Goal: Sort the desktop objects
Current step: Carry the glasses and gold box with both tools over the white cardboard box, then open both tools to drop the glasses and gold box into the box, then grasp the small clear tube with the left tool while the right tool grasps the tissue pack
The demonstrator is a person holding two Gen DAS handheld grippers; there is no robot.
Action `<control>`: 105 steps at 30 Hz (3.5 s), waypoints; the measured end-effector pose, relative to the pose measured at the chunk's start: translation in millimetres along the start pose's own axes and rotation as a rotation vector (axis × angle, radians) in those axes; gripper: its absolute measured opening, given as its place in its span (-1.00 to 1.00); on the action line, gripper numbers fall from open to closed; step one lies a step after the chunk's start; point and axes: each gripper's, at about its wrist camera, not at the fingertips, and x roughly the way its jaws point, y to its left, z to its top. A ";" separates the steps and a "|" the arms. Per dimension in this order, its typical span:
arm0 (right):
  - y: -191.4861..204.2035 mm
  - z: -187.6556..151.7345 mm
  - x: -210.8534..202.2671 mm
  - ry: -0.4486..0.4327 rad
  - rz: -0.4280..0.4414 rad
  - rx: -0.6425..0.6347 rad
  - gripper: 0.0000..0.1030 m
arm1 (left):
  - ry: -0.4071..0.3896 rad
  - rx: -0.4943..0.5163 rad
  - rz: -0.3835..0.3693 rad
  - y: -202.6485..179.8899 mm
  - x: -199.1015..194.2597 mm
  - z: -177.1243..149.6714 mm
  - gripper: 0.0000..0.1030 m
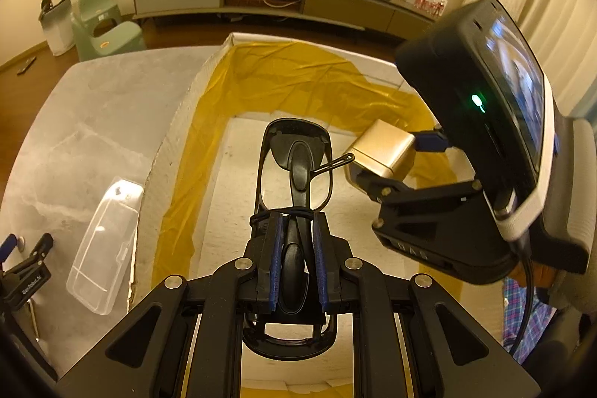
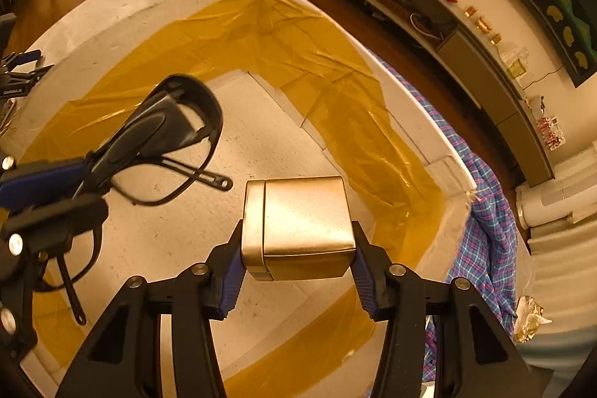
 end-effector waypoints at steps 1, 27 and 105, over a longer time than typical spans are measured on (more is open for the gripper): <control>-0.7 2.2 2.7 0.010 0.003 0.000 0.01 | 0.005 -0.001 0.000 -0.4 1.4 0.3 -0.69; -12.2 -8.4 -32.7 0.009 0.070 0.077 0.17 | -0.013 -0.054 -0.029 9.8 -17.1 -7.1 -0.56; -185.6 -273.7 -35.1 -0.396 0.414 0.553 0.04 | 0.064 0.645 -0.267 -273.3 18.5 -190.4 -0.62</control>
